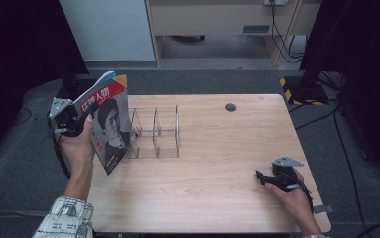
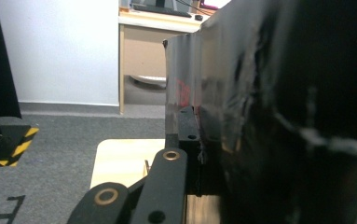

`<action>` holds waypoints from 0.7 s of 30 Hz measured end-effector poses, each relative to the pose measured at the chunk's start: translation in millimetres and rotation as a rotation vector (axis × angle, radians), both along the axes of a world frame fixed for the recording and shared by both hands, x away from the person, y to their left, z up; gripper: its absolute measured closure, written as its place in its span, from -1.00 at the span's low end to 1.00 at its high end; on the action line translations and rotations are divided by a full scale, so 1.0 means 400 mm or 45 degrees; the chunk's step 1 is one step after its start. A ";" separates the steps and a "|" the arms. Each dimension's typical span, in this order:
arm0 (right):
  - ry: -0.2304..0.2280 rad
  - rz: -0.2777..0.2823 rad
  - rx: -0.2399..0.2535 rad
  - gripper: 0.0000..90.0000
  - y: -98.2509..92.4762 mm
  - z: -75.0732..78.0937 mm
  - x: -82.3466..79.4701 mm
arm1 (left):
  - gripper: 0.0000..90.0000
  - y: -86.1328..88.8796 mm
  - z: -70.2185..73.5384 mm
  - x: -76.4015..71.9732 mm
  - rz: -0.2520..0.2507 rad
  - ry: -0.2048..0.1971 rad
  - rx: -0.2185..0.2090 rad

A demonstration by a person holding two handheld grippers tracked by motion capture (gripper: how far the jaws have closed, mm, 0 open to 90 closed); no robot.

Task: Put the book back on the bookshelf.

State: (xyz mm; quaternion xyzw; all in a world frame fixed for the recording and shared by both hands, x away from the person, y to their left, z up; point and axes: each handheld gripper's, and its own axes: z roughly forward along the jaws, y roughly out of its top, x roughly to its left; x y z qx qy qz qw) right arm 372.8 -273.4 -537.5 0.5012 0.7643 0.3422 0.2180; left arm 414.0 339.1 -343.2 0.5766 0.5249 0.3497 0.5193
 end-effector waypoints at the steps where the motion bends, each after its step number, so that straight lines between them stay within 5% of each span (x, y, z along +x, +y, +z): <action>1: 0.000 0.000 0.000 -0.44 0.000 0.000 0.000 | 0.92 -0.001 0.000 0.000 0.005 -0.003 0.005; 21: -0.001 0.003 -0.002 -0.43 0.000 0.000 0.000 | 0.92 0.000 -0.022 -0.007 0.007 -0.073 -0.029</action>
